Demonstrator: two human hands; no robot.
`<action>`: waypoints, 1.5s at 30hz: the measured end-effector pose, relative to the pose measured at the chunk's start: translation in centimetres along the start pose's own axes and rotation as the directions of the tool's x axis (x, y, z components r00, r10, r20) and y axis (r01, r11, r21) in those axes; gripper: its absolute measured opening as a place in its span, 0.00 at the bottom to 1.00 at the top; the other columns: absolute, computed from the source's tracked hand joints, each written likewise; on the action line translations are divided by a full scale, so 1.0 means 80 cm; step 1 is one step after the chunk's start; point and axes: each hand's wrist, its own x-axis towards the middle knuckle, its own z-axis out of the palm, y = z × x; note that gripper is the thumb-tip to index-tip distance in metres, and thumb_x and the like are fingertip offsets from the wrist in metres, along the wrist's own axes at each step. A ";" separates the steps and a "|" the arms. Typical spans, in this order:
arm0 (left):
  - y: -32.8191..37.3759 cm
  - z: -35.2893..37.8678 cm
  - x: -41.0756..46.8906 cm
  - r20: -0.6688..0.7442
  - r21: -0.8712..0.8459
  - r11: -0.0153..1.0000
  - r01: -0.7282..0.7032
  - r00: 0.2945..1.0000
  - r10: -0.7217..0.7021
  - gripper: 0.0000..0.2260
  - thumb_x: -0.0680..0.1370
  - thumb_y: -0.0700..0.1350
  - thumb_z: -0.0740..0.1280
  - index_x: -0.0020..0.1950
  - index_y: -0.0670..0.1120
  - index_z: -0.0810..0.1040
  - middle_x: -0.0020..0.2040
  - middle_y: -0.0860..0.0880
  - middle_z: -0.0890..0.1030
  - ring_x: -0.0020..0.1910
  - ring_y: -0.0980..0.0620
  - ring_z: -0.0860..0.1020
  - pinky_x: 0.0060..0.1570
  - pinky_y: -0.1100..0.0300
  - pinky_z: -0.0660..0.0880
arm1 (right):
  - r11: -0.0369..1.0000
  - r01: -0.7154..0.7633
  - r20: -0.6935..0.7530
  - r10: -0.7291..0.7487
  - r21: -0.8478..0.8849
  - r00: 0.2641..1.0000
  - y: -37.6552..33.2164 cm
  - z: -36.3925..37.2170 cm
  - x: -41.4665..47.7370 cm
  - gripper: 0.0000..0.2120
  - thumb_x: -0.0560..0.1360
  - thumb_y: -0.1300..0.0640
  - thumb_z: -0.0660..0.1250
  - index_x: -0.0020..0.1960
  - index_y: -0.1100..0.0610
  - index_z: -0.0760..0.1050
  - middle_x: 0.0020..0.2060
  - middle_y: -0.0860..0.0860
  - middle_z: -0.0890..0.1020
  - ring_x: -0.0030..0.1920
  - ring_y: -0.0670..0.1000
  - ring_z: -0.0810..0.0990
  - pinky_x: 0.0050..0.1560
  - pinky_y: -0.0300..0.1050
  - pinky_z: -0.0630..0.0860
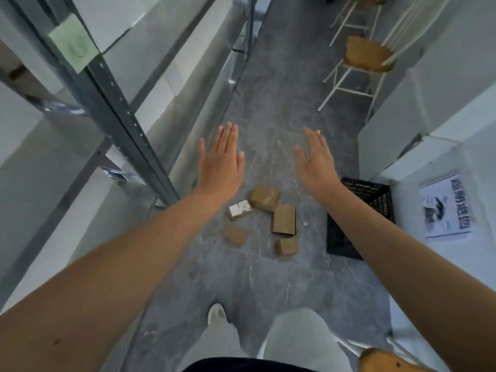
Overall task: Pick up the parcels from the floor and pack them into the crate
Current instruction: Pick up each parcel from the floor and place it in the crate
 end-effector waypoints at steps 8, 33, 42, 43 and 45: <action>0.076 0.158 0.061 0.135 -0.105 0.995 -0.004 0.991 0.018 0.25 0.84 0.48 0.51 0.80 0.46 0.51 0.80 0.51 0.52 0.79 0.54 0.49 0.76 0.43 0.46 | 0.981 -0.187 0.105 0.191 -0.046 0.976 0.186 0.037 0.095 0.24 0.84 0.53 0.54 0.78 0.56 0.57 0.78 0.55 0.56 0.79 0.53 0.50 0.77 0.51 0.51; -0.028 0.976 -0.010 0.860 0.067 0.545 0.836 0.229 -0.456 0.15 0.82 0.41 0.56 0.65 0.36 0.72 0.64 0.36 0.75 0.61 0.40 0.75 0.62 0.51 0.72 | 0.693 -0.701 0.512 0.669 -0.167 0.539 0.801 0.578 0.169 0.18 0.83 0.56 0.54 0.66 0.64 0.71 0.63 0.61 0.76 0.64 0.61 0.74 0.57 0.45 0.70; 0.012 0.907 -0.007 0.976 0.004 0.117 0.993 0.021 -0.215 0.10 0.83 0.56 0.54 0.57 0.54 0.70 0.54 0.53 0.77 0.58 0.53 0.74 0.62 0.53 0.69 | 0.656 -0.753 0.442 0.662 0.052 0.606 0.719 0.575 0.180 0.21 0.83 0.50 0.52 0.66 0.63 0.72 0.63 0.59 0.76 0.58 0.56 0.76 0.60 0.47 0.72; 0.007 0.885 0.000 0.968 -0.029 0.071 0.997 0.046 -0.245 0.13 0.83 0.56 0.55 0.61 0.52 0.71 0.59 0.52 0.77 0.59 0.53 0.74 0.58 0.55 0.71 | 0.666 -0.742 0.440 0.647 0.072 0.623 0.694 0.561 0.185 0.21 0.83 0.49 0.52 0.65 0.62 0.73 0.62 0.59 0.77 0.57 0.57 0.77 0.60 0.49 0.73; -0.001 0.821 0.029 0.933 -0.139 0.016 0.990 0.136 -0.333 0.13 0.83 0.52 0.56 0.61 0.50 0.74 0.58 0.50 0.78 0.55 0.52 0.76 0.43 0.61 0.75 | 0.703 -0.706 0.431 0.611 0.090 0.664 0.636 0.522 0.200 0.21 0.83 0.50 0.53 0.64 0.63 0.74 0.60 0.58 0.78 0.55 0.57 0.78 0.55 0.47 0.75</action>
